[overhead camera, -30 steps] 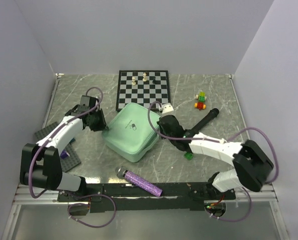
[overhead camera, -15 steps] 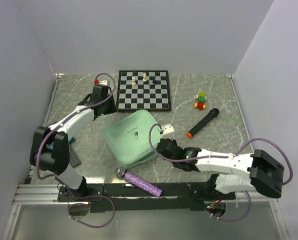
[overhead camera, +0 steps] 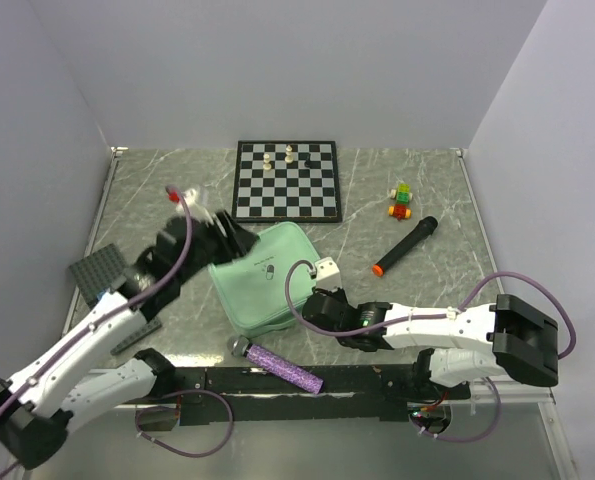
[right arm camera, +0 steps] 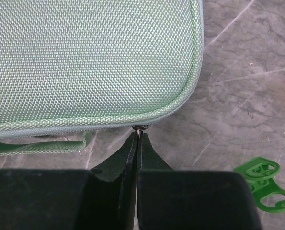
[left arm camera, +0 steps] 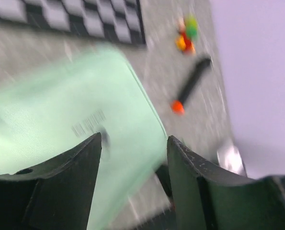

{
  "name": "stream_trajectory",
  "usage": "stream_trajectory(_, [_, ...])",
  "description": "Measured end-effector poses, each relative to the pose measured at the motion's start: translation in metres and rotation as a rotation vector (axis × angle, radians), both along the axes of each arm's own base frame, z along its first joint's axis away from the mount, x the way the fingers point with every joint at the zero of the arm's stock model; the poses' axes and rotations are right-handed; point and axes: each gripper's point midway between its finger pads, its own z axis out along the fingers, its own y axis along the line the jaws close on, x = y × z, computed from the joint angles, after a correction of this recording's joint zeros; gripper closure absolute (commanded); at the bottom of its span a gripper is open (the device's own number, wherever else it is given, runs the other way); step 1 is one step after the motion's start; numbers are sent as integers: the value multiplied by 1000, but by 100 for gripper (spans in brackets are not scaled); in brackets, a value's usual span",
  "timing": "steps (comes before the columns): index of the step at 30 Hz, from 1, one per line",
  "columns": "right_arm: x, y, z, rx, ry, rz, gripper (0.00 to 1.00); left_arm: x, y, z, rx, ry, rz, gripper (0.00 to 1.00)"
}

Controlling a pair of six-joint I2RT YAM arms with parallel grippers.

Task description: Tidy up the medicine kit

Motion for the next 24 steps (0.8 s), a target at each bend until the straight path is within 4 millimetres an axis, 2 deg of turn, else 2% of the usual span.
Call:
stream_trajectory(2, [0,0,0,2,-1,0,100,-30,-19,-9,-37,40,-61,39])
stream_trajectory(5, [0,0,1,4,-2,1,100,-83,-46,-47,-24,177,-161,41])
stream_trajectory(8, [0,0,1,2,-5,5,100,-121,-54,-81,55,294,-206,46])
stream_trajectory(11, [0,0,1,0,-5,7,100,-134,-57,-96,118,351,-217,51])
stream_trajectory(16, [0,0,1,1,-5,7,100,-141,-68,-117,223,416,-245,58])
stream_trajectory(24, [0,-1,0,1,-8,13,100,-155,-63,-145,292,483,-290,59])
